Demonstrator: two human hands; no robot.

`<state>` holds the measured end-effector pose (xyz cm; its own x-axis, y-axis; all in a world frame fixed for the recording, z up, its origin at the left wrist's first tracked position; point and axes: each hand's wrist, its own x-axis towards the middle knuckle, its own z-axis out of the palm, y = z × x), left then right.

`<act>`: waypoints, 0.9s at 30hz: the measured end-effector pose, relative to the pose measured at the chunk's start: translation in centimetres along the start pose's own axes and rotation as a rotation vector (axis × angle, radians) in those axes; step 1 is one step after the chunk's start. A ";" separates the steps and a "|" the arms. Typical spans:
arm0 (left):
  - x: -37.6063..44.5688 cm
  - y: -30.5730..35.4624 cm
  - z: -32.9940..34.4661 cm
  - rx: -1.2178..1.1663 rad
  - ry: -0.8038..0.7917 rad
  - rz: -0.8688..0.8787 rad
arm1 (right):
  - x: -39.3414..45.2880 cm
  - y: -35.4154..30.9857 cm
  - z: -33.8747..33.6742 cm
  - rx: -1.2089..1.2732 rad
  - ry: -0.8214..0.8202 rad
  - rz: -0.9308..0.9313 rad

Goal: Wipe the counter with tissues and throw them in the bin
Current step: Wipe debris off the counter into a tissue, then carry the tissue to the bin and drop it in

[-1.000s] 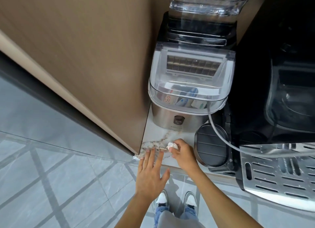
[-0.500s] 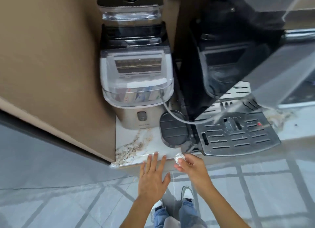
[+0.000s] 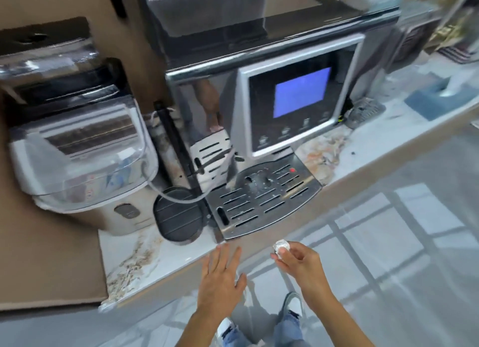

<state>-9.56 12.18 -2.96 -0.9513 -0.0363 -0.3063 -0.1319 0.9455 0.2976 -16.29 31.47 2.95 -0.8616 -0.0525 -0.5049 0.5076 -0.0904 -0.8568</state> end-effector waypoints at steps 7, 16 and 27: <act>3.5 4.6 0.1 0.024 -0.036 -0.010 | 2.4 -2.9 -5.9 0.077 0.026 0.021; 10.4 13.2 1.8 0.072 -0.016 -0.012 | 7.5 -8.1 -16.1 0.105 0.061 -0.002; 18.9 23.1 1.9 0.215 -0.032 0.082 | 12.1 -13.2 -25.8 0.226 0.201 -0.022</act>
<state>-30.01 33.93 -3.61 -0.9465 0.0511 -0.3188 0.0118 0.9922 0.1240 -33.37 57.72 5.42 -0.8439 0.1475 -0.5159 0.4561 -0.3093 -0.8345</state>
